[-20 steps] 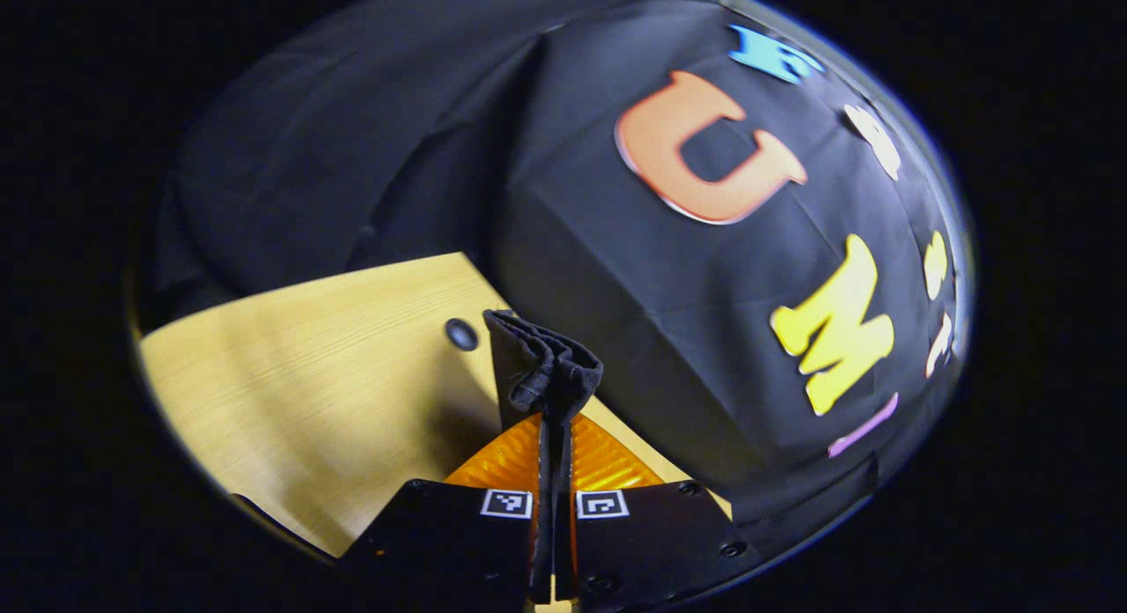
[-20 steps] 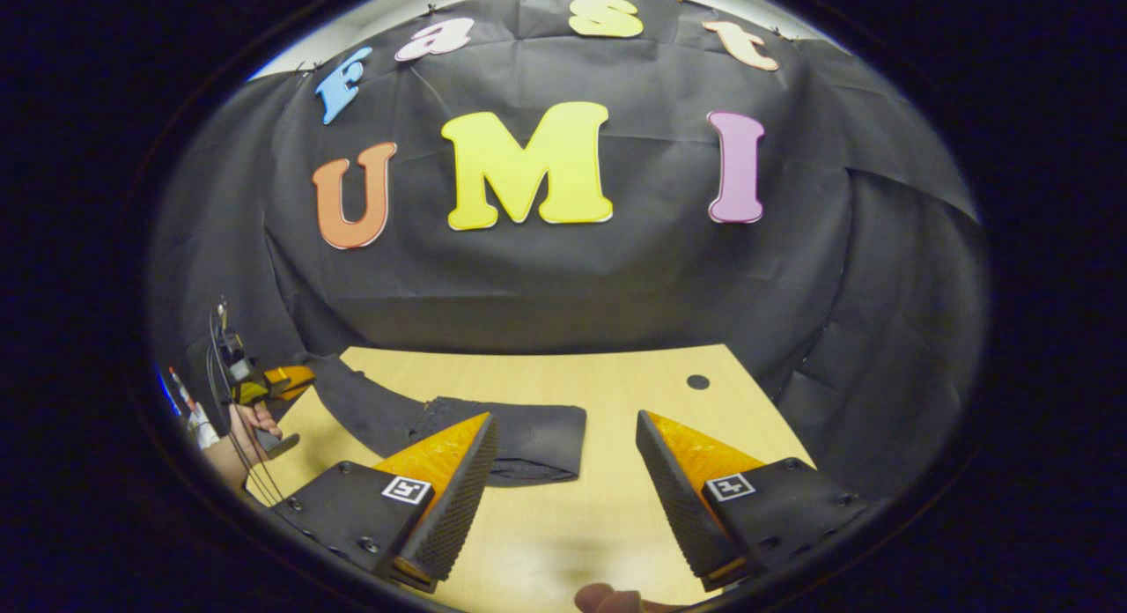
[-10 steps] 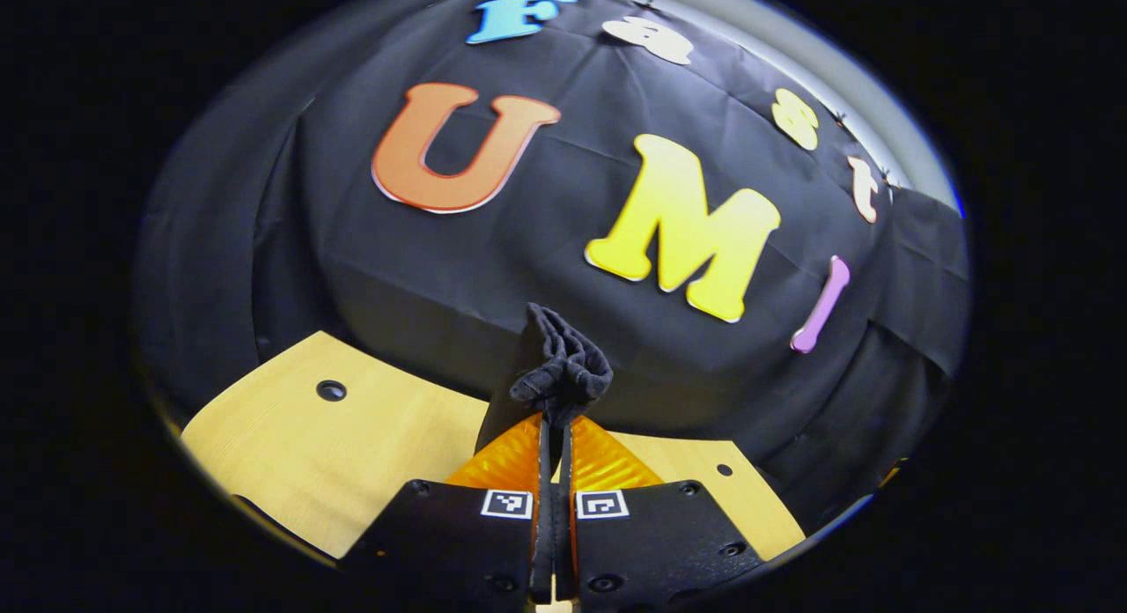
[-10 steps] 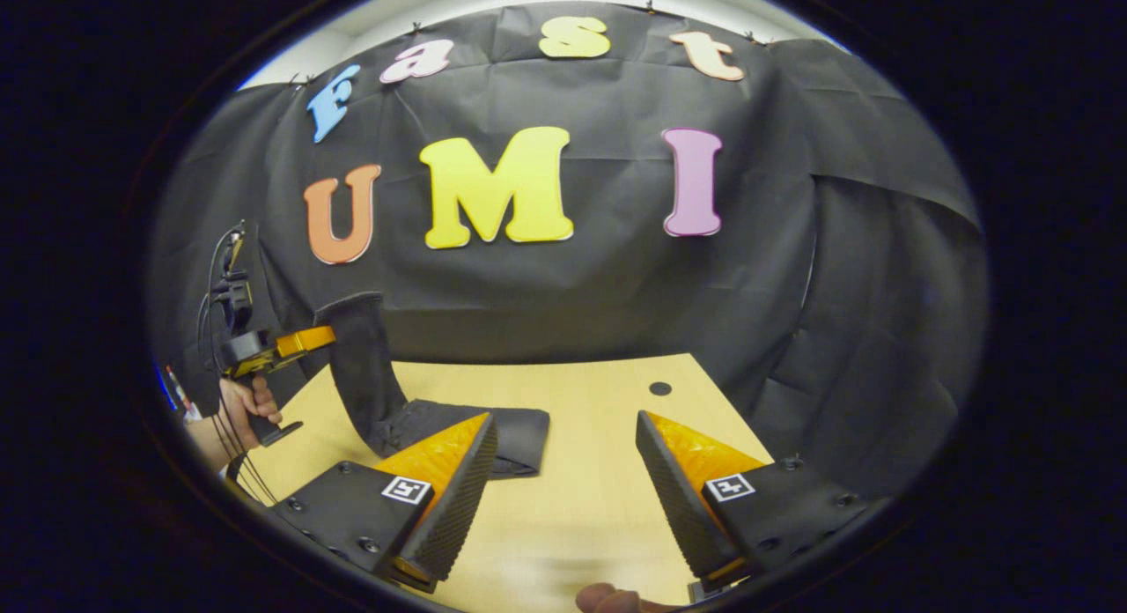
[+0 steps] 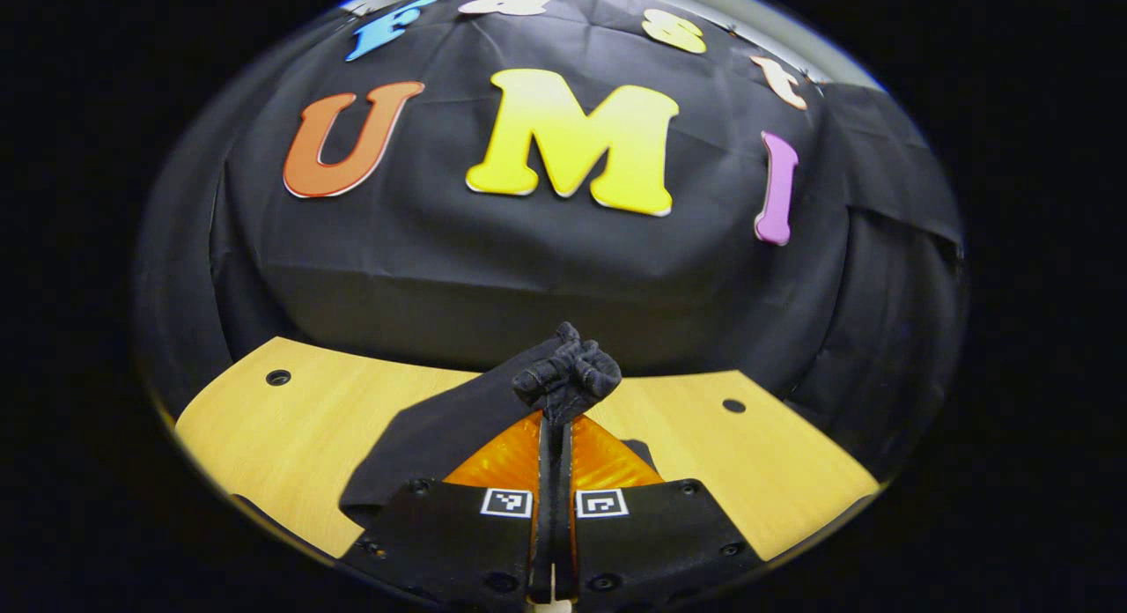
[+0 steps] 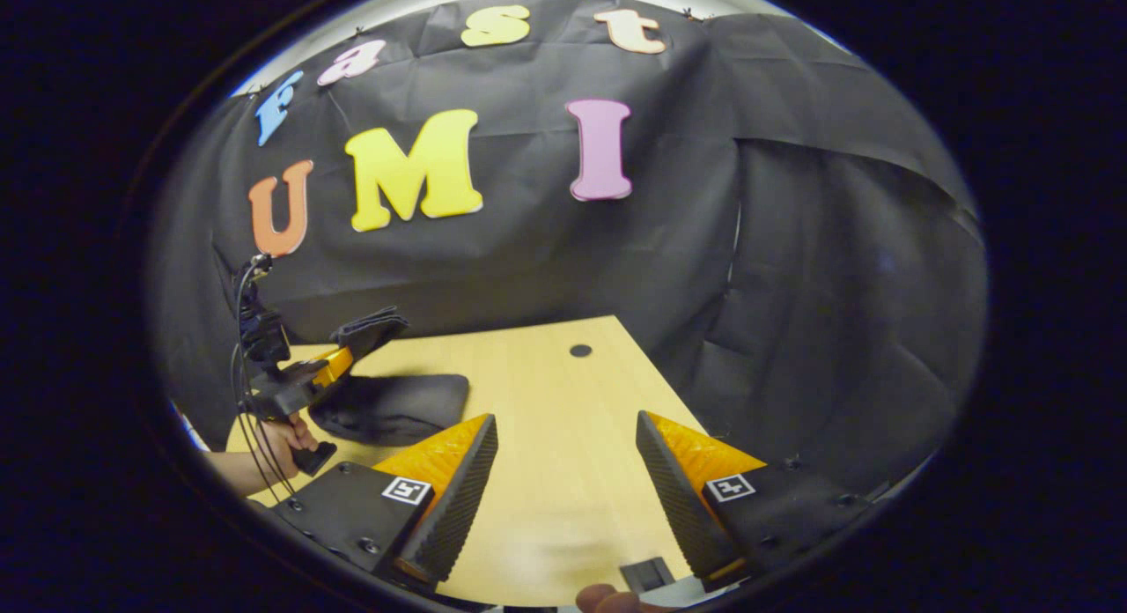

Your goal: Grasp the waist and the cuffs of the jeans and fold them to make the two legs overlap; first hold the waist and fold one-third of the jeans toward the cuffs, then hold the cuffs and fold the remaining one-third in the same direction to finish folding.

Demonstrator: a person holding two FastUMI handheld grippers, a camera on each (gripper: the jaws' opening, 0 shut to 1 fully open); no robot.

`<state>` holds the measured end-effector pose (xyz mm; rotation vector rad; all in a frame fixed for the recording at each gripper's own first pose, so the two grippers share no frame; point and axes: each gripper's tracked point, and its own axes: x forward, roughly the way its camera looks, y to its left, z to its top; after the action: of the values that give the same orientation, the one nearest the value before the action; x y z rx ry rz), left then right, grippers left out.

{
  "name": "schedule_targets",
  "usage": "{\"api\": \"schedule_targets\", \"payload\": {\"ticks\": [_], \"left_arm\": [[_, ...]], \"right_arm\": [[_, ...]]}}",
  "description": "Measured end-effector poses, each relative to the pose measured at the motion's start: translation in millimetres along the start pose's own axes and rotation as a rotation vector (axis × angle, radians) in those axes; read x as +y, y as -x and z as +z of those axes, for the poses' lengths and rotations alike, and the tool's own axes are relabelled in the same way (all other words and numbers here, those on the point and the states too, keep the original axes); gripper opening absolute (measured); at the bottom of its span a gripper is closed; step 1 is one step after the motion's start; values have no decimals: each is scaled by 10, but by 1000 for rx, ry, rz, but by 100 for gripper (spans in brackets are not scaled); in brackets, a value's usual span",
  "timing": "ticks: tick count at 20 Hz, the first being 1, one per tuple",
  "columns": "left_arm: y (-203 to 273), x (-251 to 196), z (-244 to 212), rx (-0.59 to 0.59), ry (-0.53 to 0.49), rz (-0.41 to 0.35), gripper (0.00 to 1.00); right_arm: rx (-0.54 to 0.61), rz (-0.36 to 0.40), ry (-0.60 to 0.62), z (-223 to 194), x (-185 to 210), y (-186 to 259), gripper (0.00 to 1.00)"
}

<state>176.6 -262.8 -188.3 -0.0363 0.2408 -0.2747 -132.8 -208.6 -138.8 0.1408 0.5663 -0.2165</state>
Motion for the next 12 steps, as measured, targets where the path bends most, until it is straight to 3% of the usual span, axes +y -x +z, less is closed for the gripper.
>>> {"api": "schedule_targets", "payload": {"ticks": [1, 2, 5, 8, 12], "left_arm": [[-36, -76, -158, 13, -24, 8, 4], [-62, -127, -334, 29, -42, 17, 4], [-106, -142, -766, 78, -82, 60, 5], [-113, -129, -778, 59, -132, 98, 5], [-115, -146, -788, 80, -214, 110, 13]], "right_arm": [[25, -16, 1, -97, -55, -50, 97], [49, -25, -3, -143, -124, -63, 94], [85, -27, -12, -229, -206, -131, 97], [109, -3, -13, -295, -145, -232, 97], [111, 40, -24, -270, -3, -329, 94]]}}
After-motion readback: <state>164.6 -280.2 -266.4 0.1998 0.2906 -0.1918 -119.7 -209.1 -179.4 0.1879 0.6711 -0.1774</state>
